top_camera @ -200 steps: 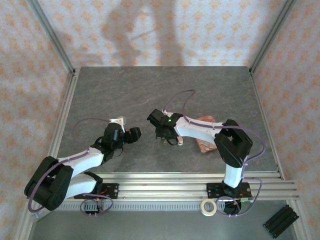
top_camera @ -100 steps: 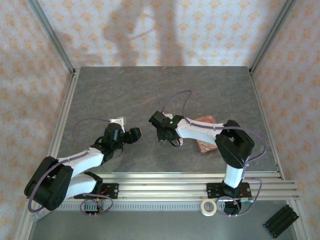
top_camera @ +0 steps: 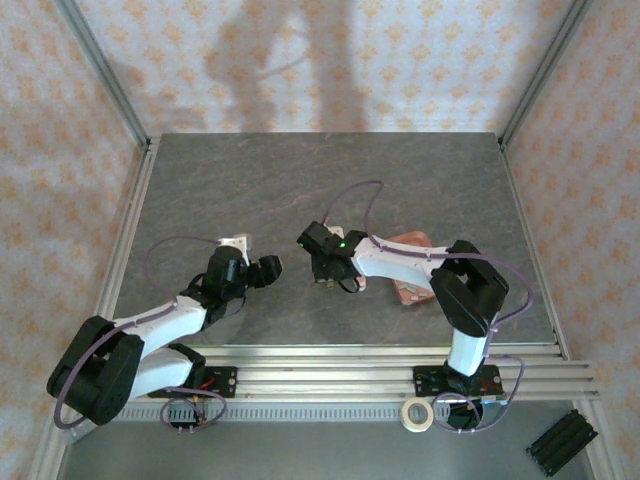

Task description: Load the staples into the stapler

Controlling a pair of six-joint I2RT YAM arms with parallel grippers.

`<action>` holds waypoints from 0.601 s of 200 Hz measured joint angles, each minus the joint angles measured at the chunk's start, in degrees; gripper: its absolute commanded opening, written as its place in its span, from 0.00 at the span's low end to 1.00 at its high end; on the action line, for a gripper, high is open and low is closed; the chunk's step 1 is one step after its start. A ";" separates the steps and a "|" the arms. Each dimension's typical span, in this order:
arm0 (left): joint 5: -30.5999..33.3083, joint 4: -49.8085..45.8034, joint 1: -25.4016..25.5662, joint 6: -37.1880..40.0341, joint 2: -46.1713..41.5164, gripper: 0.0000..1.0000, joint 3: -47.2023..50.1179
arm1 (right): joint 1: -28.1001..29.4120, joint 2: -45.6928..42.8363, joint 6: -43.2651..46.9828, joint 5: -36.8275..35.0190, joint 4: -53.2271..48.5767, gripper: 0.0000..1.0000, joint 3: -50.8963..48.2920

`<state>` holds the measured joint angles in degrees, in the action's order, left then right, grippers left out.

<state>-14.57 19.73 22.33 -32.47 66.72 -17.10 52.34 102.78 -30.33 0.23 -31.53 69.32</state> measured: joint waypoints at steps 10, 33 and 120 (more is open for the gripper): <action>0.00 0.00 0.00 0.00 0.00 0.72 0.00 | 0.00 0.00 0.00 0.00 0.00 0.11 0.00; 0.00 0.00 0.00 0.00 0.00 0.72 0.00 | 0.00 0.02 0.00 0.02 0.00 0.11 0.00; 0.00 0.00 0.00 0.00 0.02 0.72 -0.11 | 0.00 1.25 0.00 0.20 -0.02 0.11 -0.07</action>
<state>-14.57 19.73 22.33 -32.47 66.74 -17.21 52.34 104.03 -30.33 0.43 -31.55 69.25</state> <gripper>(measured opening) 0.718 0.114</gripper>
